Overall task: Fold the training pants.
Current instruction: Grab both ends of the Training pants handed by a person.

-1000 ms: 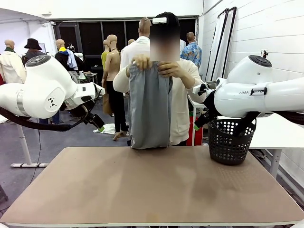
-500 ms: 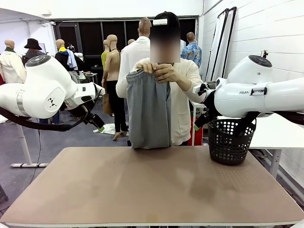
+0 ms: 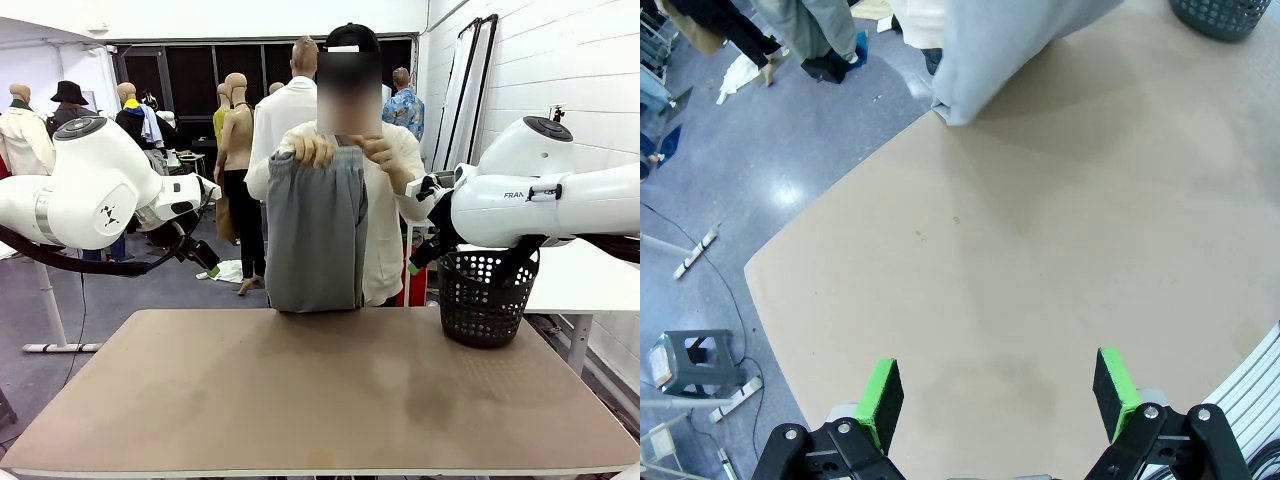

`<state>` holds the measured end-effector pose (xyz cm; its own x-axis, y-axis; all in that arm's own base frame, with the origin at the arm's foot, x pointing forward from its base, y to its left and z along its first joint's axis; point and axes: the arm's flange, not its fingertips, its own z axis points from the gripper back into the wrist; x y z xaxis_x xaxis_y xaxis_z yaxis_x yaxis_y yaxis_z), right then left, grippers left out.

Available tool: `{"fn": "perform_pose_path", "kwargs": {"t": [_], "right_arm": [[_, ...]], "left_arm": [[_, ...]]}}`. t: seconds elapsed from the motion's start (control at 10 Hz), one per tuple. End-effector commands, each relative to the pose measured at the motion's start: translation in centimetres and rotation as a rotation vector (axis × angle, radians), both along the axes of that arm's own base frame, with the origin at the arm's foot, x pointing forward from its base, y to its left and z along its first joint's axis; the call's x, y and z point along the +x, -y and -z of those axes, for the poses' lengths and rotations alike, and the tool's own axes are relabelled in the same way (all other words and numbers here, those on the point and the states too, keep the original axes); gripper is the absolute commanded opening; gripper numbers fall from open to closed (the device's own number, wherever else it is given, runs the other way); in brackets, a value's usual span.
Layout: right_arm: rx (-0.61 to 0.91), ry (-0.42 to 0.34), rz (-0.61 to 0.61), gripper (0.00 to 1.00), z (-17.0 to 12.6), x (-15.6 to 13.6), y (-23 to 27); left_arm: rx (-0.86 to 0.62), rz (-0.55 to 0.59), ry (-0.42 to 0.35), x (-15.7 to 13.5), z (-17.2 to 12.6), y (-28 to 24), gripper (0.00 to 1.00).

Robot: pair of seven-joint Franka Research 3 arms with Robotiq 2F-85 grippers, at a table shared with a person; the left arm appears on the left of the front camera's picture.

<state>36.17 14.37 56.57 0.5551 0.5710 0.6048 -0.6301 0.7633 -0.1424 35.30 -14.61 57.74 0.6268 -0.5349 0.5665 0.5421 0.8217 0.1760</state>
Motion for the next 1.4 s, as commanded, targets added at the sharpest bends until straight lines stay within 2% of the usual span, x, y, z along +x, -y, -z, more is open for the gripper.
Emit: {"fn": "perform_pose_path", "kwargs": {"t": [0.0,1.3], "right_arm": [[0.000,0.000,0.001,1.00,0.02,0.01,0.01],[0.000,0.000,0.001,1.00,0.02,0.01,0.01]], "left_arm": [[0.000,0.006,-0.005,0.01,0.06,-0.11,1.00],[0.000,0.006,-0.005,0.01,0.06,-0.11,1.00]]}}
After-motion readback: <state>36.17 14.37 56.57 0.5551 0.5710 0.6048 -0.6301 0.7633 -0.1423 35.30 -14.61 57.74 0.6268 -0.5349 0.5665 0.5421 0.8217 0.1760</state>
